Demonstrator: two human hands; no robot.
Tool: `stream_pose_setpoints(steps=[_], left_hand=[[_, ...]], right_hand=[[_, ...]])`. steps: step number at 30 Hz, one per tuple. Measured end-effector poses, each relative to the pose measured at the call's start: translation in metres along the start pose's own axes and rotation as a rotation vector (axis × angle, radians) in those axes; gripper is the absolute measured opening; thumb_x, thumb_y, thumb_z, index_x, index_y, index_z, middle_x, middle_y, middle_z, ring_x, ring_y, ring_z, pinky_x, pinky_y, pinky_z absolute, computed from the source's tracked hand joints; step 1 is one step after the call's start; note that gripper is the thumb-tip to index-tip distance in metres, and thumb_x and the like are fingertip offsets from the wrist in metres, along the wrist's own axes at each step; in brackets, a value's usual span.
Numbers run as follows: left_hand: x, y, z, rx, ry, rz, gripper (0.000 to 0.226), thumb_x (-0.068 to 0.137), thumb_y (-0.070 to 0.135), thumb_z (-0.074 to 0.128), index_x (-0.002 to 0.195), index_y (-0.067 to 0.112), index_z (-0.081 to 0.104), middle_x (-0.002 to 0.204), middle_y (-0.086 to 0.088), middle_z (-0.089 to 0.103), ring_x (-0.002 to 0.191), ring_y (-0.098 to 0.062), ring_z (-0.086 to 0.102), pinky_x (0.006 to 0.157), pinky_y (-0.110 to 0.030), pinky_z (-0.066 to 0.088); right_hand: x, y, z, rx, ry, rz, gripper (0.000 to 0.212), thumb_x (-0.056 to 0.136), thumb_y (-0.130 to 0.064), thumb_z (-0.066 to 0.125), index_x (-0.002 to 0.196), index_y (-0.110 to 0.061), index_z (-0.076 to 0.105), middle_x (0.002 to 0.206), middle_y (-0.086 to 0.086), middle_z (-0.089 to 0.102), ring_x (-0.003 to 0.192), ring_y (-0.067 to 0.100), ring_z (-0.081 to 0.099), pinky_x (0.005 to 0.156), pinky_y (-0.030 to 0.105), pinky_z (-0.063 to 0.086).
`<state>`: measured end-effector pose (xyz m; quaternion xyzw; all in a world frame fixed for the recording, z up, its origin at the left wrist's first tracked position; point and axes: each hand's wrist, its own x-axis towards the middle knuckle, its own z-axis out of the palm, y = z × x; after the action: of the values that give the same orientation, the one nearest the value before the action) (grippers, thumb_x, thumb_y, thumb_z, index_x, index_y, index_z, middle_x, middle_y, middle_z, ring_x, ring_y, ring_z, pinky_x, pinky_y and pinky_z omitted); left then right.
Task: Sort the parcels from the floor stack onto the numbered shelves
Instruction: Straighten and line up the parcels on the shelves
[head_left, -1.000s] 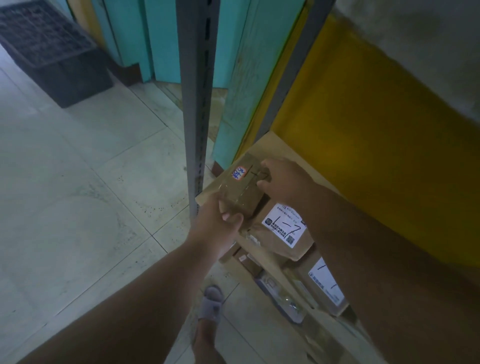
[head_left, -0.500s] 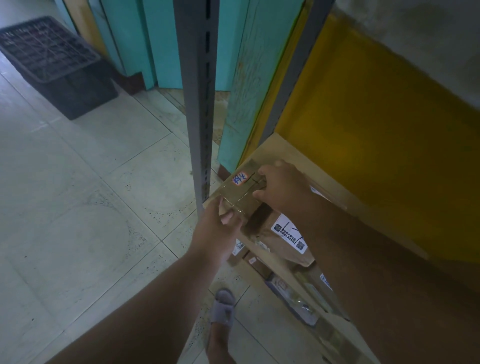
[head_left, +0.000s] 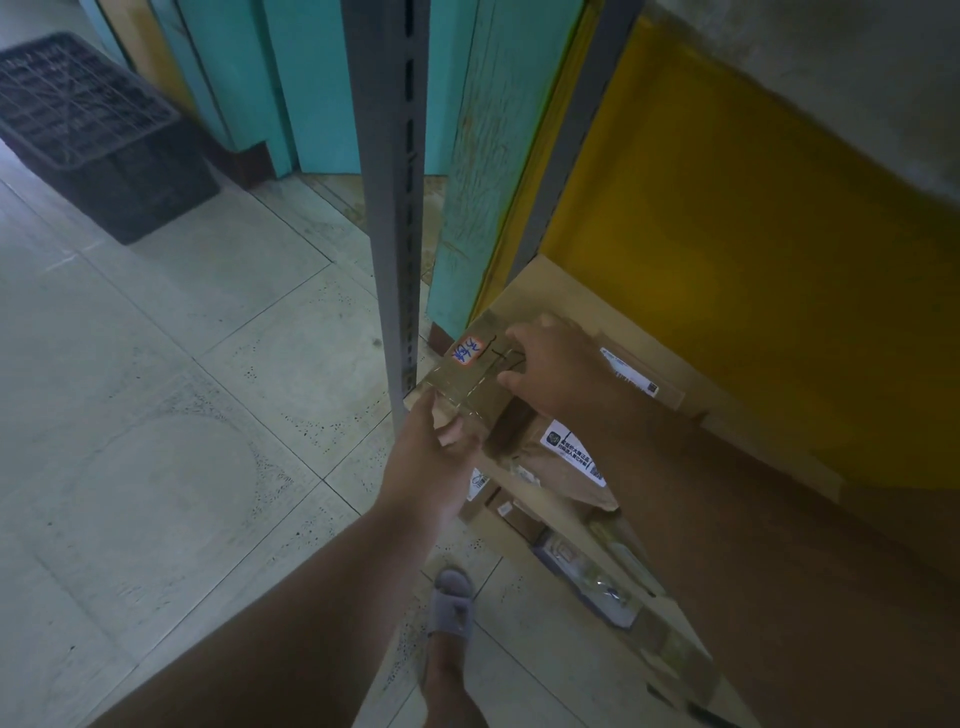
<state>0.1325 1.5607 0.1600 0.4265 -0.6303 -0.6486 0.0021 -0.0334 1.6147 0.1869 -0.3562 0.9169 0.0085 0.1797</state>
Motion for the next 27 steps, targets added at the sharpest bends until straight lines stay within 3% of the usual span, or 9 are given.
stream_pose_setpoints(steps=[3,5,9,13,17,21,27], left_hand=[[-0.008,-0.002,0.005,0.001,0.012,-0.016,0.063,0.097,0.026,0.060,0.153,0.030,0.031,0.140,0.011,0.053,0.115,-0.005,0.055,0.074,-0.024,0.043],[-0.017,-0.005,0.012,0.036,-0.007,-0.041,0.057,0.097,0.029,0.061,0.149,0.026,0.038,0.138,0.008,0.055,0.104,-0.005,0.056,0.079,-0.027,0.043],[-0.031,-0.009,0.031,-0.011,-0.044,-0.124,0.042,0.094,0.037,0.066,0.132,0.024,0.052,0.118,0.012,0.061,0.095,-0.004,0.061,0.075,-0.024,0.051],[-0.030,-0.002,0.053,-0.194,-0.006,-0.291,0.035,0.089,0.031,0.070,0.121,0.022,0.058,0.096,-0.001,0.074,0.099,-0.026,0.072,0.090,-0.046,0.059],[-0.028,0.003,0.064,-0.274,0.096,-0.308,0.037,0.091,0.023,0.070,0.127,0.018,0.061,0.087,0.000,0.074,0.097,-0.022,0.073,0.087,-0.039,0.060],[-0.023,0.002,0.062,-0.275,0.188,-0.318,0.039,0.089,0.024,0.073,0.127,0.018,0.063,0.092,0.003,0.072,0.089,-0.015,0.071,0.086,-0.039,0.060],[-0.022,-0.003,0.062,-0.325,0.184,-0.315,0.041,0.089,0.019,0.071,0.129,0.023,0.063,0.095,0.006,0.074,0.082,-0.011,0.069,0.086,-0.040,0.059]], right_hand=[[-0.015,0.009,-0.011,-0.005,0.091,0.034,0.055,0.091,-0.042,0.065,0.140,-0.022,0.051,0.136,0.010,0.049,0.125,0.028,0.045,0.101,0.040,0.040],[-0.026,0.023,-0.018,-0.015,0.129,0.061,0.055,0.090,-0.043,0.065,0.139,-0.021,0.051,0.137,0.010,0.050,0.125,0.028,0.047,0.101,0.041,0.042],[-0.039,0.065,-0.027,0.026,0.136,0.142,0.056,0.088,-0.041,0.071,0.136,-0.018,0.055,0.133,0.013,0.053,0.122,0.032,0.050,0.100,0.042,0.044],[-0.040,0.098,-0.022,0.062,0.052,0.235,0.057,0.090,-0.041,0.068,0.137,-0.014,0.053,0.133,0.014,0.056,0.123,0.033,0.054,0.098,0.042,0.047],[-0.046,0.101,-0.010,0.311,0.084,0.204,0.031,0.093,-0.030,0.067,0.120,-0.013,0.063,0.108,0.003,0.070,0.098,0.022,0.068,0.080,0.036,0.056],[-0.040,0.095,-0.009,0.323,0.095,0.178,0.035,0.091,-0.034,0.069,0.117,-0.013,0.062,0.108,0.004,0.071,0.095,0.023,0.069,0.081,0.044,0.059],[-0.038,0.094,-0.008,0.307,0.090,0.182,0.037,0.090,-0.035,0.070,0.120,-0.013,0.060,0.112,0.006,0.071,0.097,0.024,0.069,0.082,0.045,0.059]])
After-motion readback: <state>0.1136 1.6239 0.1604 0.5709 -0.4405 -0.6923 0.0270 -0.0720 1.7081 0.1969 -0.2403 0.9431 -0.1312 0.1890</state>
